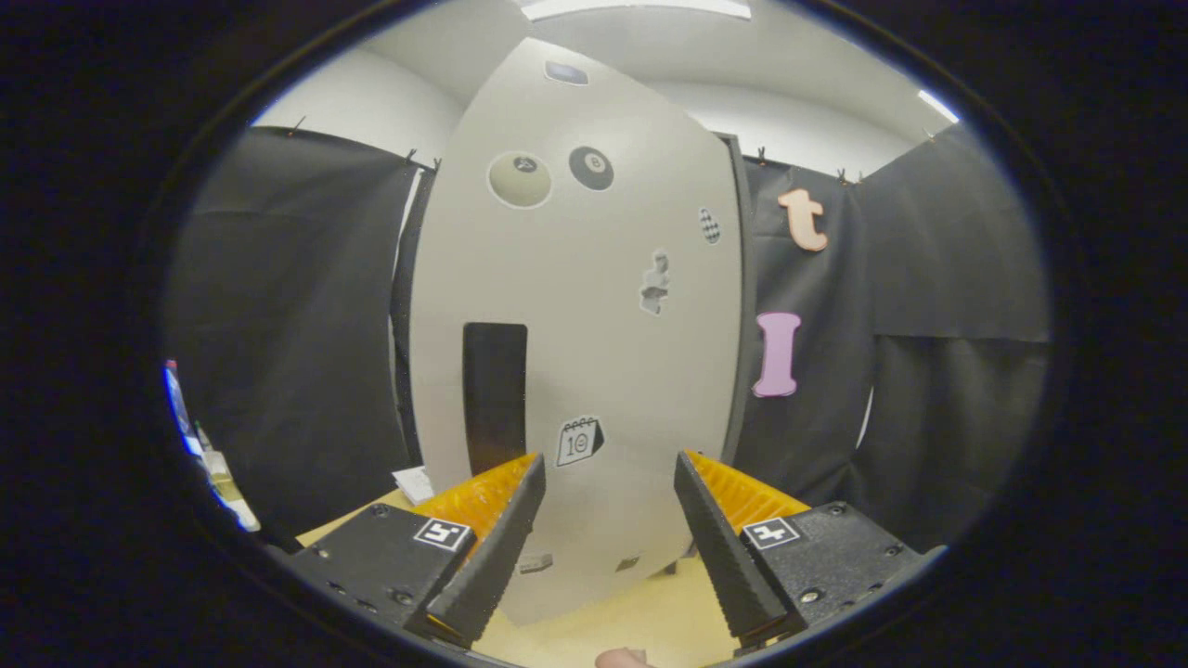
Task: Open the shoe cabinet door, grab the shoes and put them into the shoe cabinet, then close the shoe cabinet door.
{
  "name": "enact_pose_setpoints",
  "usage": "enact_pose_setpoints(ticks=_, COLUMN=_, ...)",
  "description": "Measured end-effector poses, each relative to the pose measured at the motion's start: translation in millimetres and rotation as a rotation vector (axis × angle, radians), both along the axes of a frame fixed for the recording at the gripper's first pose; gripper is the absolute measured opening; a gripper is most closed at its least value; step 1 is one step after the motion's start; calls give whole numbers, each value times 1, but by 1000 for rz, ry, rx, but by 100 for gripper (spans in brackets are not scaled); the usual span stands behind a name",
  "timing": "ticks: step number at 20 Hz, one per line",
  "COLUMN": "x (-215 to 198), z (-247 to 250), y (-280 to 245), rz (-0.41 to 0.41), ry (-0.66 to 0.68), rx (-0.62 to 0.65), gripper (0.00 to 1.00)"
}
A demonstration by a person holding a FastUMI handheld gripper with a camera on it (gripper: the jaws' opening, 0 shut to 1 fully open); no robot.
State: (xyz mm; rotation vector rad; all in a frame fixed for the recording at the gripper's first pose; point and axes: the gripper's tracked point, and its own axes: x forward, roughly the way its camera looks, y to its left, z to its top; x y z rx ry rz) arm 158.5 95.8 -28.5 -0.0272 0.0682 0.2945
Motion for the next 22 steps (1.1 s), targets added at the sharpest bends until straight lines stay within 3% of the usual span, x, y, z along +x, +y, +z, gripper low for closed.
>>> enact_pose_setpoints(ticks=2, x=-6, z=-6, y=29, rz=70, ry=23, rx=39, gripper=95)
enact_pose_setpoints(ticks=5, x=-23, z=0, y=41, rz=103, ry=-7, rx=78, gripper=98)
enact_pose_setpoints(ticks=11, x=-52, z=-9, y=34, rz=70, ry=-100, rx=55, gripper=99)
enact_pose_setpoints(ticks=15, x=-69, z=-45, y=3, rz=-89, ry=-45, rx=71, gripper=99)
enact_pose_setpoints(ticks=18, x=-85, z=-66, y=10, rz=-54, ry=-21, rx=91, gripper=99)
enact_pose_setpoints(ticks=22, x=-107, z=-74, y=-5, rz=-77, ry=-67, rx=82, gripper=99)
